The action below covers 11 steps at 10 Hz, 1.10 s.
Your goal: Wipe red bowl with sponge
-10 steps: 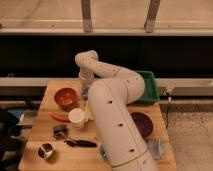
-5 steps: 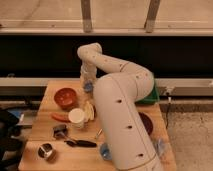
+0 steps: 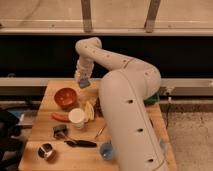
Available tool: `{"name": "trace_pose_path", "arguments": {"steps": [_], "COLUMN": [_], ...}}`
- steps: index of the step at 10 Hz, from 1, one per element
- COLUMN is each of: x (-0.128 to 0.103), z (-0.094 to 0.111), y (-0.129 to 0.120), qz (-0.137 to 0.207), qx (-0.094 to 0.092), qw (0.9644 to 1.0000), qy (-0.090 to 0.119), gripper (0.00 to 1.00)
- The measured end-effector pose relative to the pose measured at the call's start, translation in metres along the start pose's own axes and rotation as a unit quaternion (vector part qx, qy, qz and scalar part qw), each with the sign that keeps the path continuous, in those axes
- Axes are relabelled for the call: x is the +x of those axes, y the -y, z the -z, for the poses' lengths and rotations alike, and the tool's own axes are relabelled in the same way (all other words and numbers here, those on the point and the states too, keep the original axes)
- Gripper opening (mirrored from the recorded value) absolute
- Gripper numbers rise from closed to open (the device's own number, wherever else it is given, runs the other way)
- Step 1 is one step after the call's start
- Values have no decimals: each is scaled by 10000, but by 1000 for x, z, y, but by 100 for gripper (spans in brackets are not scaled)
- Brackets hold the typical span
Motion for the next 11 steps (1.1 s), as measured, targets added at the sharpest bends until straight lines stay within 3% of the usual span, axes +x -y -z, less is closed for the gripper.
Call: {"name": "trace_pose_path", "arguments": {"steps": [4,6,8,9,11], "x": [-7,-4,2,5,5], "z": [5,3,-5,-7,-7], "y": [-61,-90,-127,-134,-132], "qz": [483,701,915,947,937], "qx": [-431,-688,-1092,-1206,-1204], "qw": [9978,9951,9898,9882,9883], "qy": [118,99,-5,-50,-48], "gripper": [0,0,0,0,0]}}
